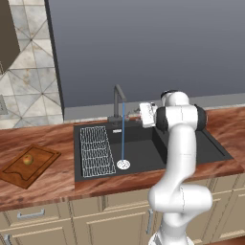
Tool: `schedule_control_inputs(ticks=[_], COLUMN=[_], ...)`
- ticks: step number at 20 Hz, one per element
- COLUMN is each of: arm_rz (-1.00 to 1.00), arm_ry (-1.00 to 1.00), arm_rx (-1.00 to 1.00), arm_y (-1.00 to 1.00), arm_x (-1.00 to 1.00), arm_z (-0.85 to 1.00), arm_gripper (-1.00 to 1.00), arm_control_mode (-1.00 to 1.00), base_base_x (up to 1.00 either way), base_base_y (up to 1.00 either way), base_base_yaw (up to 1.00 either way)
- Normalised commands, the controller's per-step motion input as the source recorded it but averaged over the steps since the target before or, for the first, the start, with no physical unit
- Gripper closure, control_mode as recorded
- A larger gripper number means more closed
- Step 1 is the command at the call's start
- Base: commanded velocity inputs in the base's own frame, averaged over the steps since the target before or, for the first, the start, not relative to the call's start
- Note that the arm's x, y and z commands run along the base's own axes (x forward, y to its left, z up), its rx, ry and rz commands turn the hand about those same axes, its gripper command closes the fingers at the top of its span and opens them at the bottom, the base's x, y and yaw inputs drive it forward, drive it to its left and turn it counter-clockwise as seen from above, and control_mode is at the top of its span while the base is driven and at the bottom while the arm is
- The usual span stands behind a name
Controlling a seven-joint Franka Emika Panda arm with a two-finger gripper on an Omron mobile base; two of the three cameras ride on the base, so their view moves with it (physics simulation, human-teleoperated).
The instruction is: Pick the apple from the sink and place it on the cutting board to airdry. Then turn off the sink faucet.
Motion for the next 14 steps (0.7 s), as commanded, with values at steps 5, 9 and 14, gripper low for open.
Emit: schedule_control_inputs(ticks=[5,9,14], arm_rz=[0.00,0.00,0.00], arm_ry=[0.03,0.04,0.04], arm_rx=[0.00,0.00,0.00], arm_y=[0.00,0.00,0.00], arm_x=[0.26,0.24,0.19], arm_z=[-0.03,-0.13,-0.19], arm_gripper=[-1.00,-1.00,-1.00], arm_control_mode=[-1.00,-1.00,-1.00], base_base_x=[0.00,0.00,0.00], base_base_y=[0.00,0.00,0.00], base_base_yaw=[0.00,0.00,0.00])
